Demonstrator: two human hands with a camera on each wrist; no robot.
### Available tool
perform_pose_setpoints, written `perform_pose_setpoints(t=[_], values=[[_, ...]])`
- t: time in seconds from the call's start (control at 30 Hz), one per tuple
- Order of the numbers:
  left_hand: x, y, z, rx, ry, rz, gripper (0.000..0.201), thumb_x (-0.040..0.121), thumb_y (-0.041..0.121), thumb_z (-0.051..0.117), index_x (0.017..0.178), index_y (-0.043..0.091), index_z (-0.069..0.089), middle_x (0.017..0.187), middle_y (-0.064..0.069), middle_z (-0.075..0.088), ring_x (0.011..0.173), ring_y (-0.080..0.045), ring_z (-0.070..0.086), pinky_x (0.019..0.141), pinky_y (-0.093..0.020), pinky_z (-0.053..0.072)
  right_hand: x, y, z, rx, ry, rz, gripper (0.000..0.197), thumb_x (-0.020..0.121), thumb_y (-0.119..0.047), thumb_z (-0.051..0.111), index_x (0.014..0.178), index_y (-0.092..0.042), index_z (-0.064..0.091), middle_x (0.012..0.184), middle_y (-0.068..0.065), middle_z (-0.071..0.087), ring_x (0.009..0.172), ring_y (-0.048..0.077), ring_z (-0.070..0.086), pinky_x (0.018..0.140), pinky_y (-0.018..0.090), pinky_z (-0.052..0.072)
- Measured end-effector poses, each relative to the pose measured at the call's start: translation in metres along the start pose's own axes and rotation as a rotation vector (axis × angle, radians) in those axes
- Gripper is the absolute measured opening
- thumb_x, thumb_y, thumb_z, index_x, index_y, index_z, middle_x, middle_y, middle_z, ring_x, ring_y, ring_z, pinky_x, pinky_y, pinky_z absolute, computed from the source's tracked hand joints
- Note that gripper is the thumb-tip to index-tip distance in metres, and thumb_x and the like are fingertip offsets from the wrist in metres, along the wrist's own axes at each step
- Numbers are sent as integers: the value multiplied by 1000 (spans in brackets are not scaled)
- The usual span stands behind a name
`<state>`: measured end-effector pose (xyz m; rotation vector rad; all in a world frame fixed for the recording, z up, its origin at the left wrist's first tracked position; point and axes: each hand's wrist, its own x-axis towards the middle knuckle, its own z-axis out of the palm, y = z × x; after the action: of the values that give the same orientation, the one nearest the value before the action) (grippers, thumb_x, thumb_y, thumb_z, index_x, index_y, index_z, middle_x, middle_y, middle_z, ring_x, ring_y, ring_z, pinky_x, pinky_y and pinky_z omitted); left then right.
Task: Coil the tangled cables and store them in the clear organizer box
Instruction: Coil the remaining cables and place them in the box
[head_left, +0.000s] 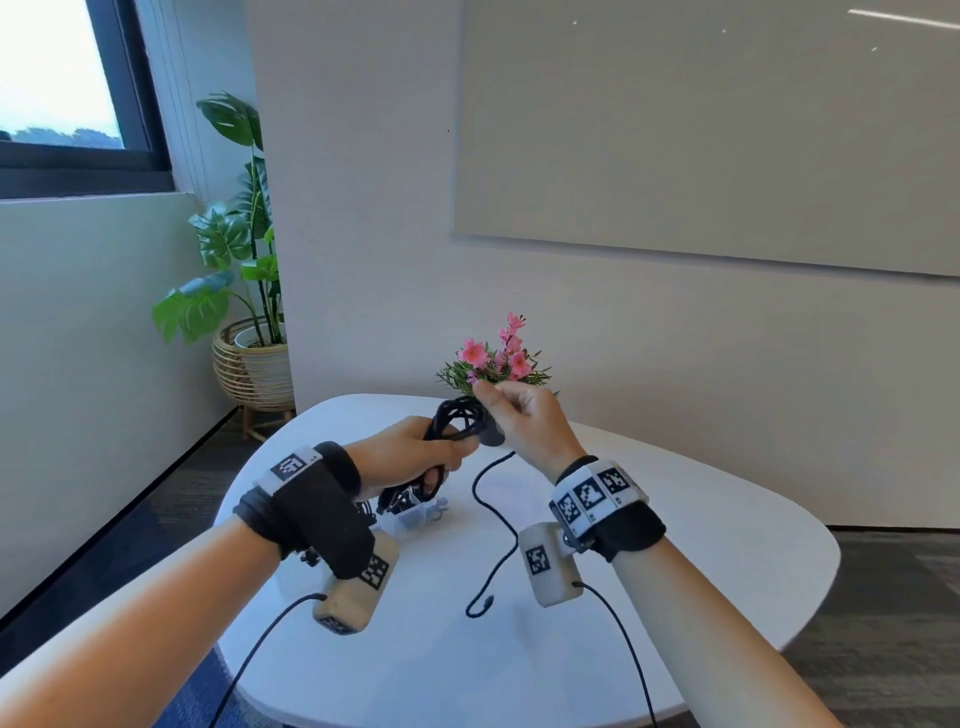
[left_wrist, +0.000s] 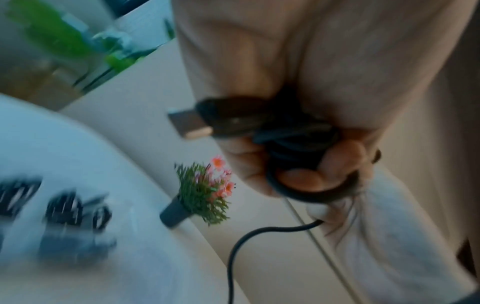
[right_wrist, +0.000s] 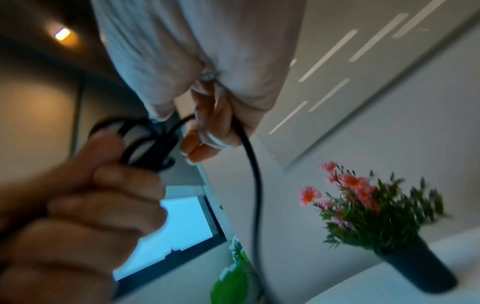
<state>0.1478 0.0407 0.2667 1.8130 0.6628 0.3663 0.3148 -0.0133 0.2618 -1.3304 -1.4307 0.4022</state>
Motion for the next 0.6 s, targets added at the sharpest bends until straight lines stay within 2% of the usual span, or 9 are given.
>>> perform_pose_setpoints(t=[0.07,0.1,0.2,0.27,0.37,0.47,0.53,0.57,0.6], values=[[0,-4,4,-216,79,-8,22,93,31,51,86,10,50,75,-2,49,60,-10,43,57,-19,42,-1,-3,-3,218,-3,79,26,96,-25,51,80,-6,59,65,-1,56,51,10,39,51,23,34],[3,-7,6,-302,131,-8,23,92,33,50,92,10,52,84,-3,54,68,-11,48,65,-23,44,-2,-2,-1,271,-10,85,19,97,-16,48,85,-6,60,70,-1,59,52,8,40,51,20,34],[10,-9,5,-505,221,30,40,86,50,53,105,16,57,121,-7,58,111,-15,54,93,-33,41,-12,8,15,150,-28,50,19,97,-9,45,89,-15,61,67,-2,60,54,9,43,53,19,35],[16,-7,4,-570,266,85,48,82,57,52,108,18,60,135,-7,52,119,-14,51,102,-35,38,-22,14,28,86,-71,101,22,99,-16,43,89,-24,60,60,-1,55,50,8,43,53,20,35],[21,-3,10,-624,263,128,44,92,50,39,110,18,63,130,1,55,102,-3,60,90,-29,44,-32,19,43,-99,-189,124,26,101,-35,33,96,-20,53,62,-1,50,55,9,47,61,29,39],[26,2,12,-721,377,161,40,96,44,37,97,14,63,105,6,70,105,-11,63,81,-31,45,-39,12,49,-267,-395,141,32,101,-38,28,114,-15,46,81,6,56,75,24,54,73,38,42],[27,4,1,-842,525,141,30,96,37,44,83,12,54,75,6,67,76,-13,69,76,-36,52,-49,10,51,-419,-548,95,27,102,-30,28,99,-17,51,83,5,55,80,26,52,70,34,37],[28,4,-7,-874,571,133,27,95,34,48,79,13,49,67,5,59,57,-10,64,65,-35,56,-54,11,51,-478,-575,43,27,103,-29,28,89,-19,50,82,6,56,80,27,52,69,32,34],[27,2,-13,-860,584,126,26,94,33,50,78,13,46,65,4,51,45,-7,54,50,-27,52,-58,11,49,-495,-561,-13,27,103,-29,30,87,-18,50,84,8,60,80,29,54,67,31,33]])
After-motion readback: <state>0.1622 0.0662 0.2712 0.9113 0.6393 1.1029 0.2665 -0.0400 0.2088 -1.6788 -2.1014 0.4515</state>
